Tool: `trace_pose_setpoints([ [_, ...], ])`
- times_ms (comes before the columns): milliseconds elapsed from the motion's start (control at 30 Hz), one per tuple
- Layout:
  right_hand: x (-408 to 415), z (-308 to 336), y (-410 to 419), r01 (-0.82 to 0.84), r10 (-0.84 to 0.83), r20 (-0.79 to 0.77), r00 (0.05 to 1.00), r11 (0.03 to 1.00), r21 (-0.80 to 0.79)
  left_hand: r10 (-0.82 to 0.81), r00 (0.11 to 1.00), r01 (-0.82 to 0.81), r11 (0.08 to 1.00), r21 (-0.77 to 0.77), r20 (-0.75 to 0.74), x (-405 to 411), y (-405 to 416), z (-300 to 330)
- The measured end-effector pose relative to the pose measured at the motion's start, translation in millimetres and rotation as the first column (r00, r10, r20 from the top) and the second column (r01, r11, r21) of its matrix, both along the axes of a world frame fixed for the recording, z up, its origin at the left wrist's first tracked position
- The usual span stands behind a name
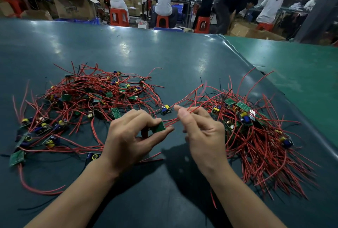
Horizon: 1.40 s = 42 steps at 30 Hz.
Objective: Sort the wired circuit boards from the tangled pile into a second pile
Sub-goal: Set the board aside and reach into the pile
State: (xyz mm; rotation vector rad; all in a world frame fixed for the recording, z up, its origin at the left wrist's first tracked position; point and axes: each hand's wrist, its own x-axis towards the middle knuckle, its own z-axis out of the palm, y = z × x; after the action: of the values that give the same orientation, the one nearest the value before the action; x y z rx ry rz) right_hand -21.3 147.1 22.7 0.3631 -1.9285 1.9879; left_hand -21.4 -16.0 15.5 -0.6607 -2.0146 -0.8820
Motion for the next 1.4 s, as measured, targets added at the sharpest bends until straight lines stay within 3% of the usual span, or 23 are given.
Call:
trace_pose_setpoints([
  [167,-8.0,-0.4,7.1,0.131,-0.125,0.053,0.991,0.981,-0.144,-0.034,0.999,0.033,0.999,-0.032,-0.014,-0.4,-0.9,-2.0],
  [400,-18.5,8.4,22.9,0.281,-0.277,0.066,0.959,0.883,-0.376,-0.055,0.994,0.051,0.997,-0.054,-0.090,1.2,-3.1,-1.9],
  [533,-18.7,19.4,32.0,0.301,-0.318,0.074,0.945,0.762,-0.574,0.017,0.993,-0.011,0.999,0.050,-0.118,1.7,-11.3,-6.5],
  [567,-18.5,20.1,35.4,0.290,-0.309,0.064,0.949,0.774,-0.562,0.047,0.991,-0.035,0.995,0.095,-0.128,1.2,-14.2,-6.4],
  [633,-12.6,15.9,32.3,0.213,-0.194,0.088,0.977,0.911,-0.354,0.105,0.983,-0.080,0.983,0.168,-0.147,0.0,-15.5,-4.2],
  [700,-2.4,7.1,18.0,-0.079,0.090,0.205,0.975,0.995,-0.061,0.116,0.982,-0.085,0.976,0.198,-0.150,-0.6,-12.4,-3.0],
  [767,8.8,2.0,2.5,-0.439,0.411,0.287,0.865,0.897,0.040,0.044,0.993,-0.028,0.989,0.144,-0.109,0.8,-9.9,-5.5],
  [833,15.3,-1.5,-5.4,-0.555,0.524,0.284,0.803,0.832,0.032,-0.068,0.997,0.071,0.995,0.074,-0.035,1.9,-10.7,-6.3],
  [900,15.7,-3.2,-6.4,-0.504,0.471,0.252,0.845,0.860,0.083,-0.098,0.995,0.099,0.995,0.005,-0.027,1.2,-12.6,-4.0],
  [1000,11.3,-7.0,-4.3,-0.310,0.298,0.085,0.951,0.928,0.208,-0.098,0.993,0.094,0.994,-0.062,-0.068,-1.3,-9.8,1.8],
  [1100,4.9,-9.7,-3.2,-0.065,0.091,-0.077,0.993,0.956,0.285,-0.005,0.988,-0.017,0.990,-0.142,-0.153,-2.8,-7.5,3.6],
  [1200,0.3,-3.8,3.4,0.170,-0.165,-0.060,0.984,0.982,0.087,0.210,0.969,-0.228,0.964,-0.138,-0.131,-4.0,-10.0,4.0],
  [1267,-3.5,4.5,11.5,0.261,-0.244,0.099,0.965,0.934,-0.245,0.463,0.886,-0.447,0.865,-0.227,0.021,-8.3,-16.9,1.0],
  [1333,-7.7,10.9,18.2,0.294,-0.162,0.293,0.942,0.819,-0.493,0.627,0.743,-0.532,0.765,-0.363,0.233,-12.6,-25.5,-4.0],
  [1400,-9.4,12.0,19.0,0.267,-0.044,0.394,0.918,0.803,-0.533,0.605,0.704,-0.467,0.789,-0.399,0.372,-15.4,-29.3,-8.6],
])
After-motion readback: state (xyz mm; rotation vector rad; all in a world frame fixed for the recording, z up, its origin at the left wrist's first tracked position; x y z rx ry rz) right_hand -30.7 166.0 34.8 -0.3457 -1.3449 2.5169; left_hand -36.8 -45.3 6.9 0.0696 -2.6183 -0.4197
